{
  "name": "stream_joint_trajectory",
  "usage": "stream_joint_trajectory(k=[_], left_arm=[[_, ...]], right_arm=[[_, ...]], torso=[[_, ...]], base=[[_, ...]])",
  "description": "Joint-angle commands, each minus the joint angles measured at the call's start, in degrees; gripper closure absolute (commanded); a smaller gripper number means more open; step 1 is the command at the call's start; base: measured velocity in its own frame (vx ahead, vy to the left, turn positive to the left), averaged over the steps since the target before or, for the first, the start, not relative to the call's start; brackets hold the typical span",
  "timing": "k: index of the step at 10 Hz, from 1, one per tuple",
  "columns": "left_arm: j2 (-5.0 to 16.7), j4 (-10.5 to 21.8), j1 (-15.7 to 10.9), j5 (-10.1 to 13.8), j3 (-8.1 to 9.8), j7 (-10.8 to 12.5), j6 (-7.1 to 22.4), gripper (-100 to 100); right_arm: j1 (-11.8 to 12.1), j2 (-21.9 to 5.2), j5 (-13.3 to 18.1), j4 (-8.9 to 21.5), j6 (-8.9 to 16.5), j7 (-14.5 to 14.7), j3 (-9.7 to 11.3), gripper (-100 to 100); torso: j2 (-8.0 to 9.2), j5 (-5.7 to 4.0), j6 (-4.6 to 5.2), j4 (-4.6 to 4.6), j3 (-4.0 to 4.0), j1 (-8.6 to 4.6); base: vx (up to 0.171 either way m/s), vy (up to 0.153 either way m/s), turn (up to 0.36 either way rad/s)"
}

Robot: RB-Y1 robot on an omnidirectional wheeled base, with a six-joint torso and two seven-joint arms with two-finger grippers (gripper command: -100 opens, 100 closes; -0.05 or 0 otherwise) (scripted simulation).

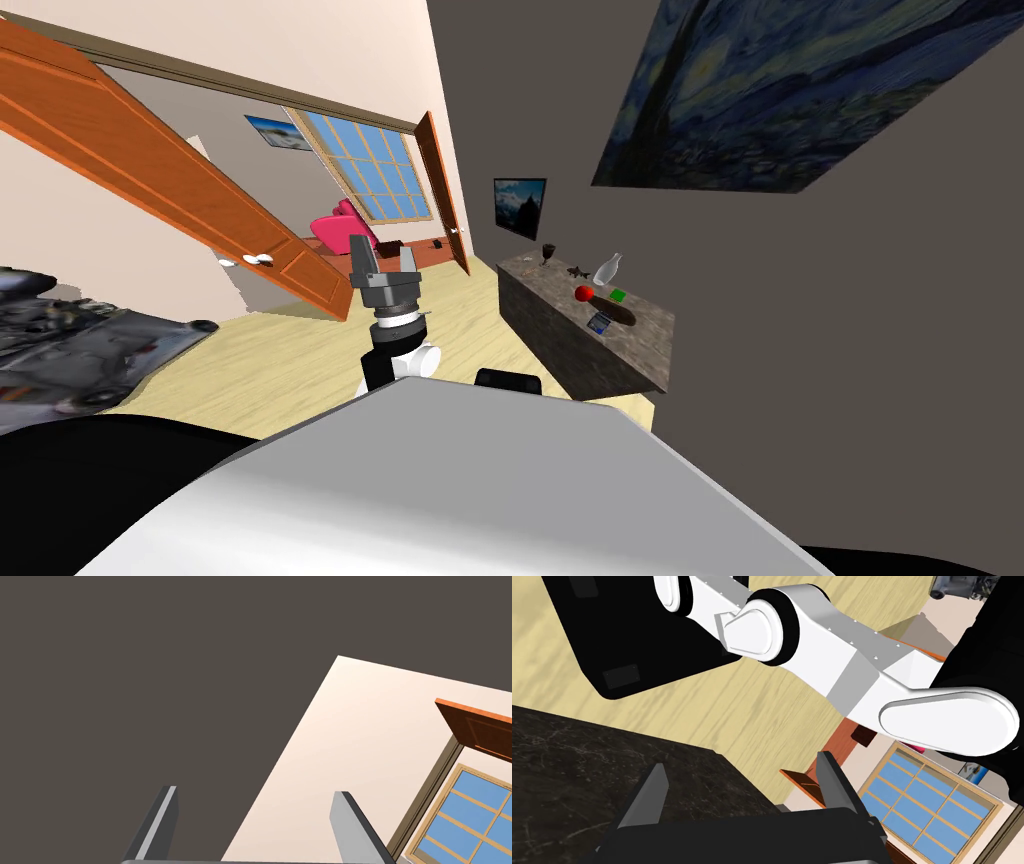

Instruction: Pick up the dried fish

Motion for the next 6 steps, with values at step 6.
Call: stream_joint_trajectory(k=[6], left_arm=[[0.0, 0.0, 0.0, 0.0, 0.0, 0.0, 0.0, 0]], right_arm=[[2.77, -11.54, 0.35, 9.02, -1.34, -1.35, -0.87, -100]], torso=[[-0.23, 0.01, -0.04, -0.05, -0.13, 0.05]], base=[[0.1, -0.061, 0.223]])
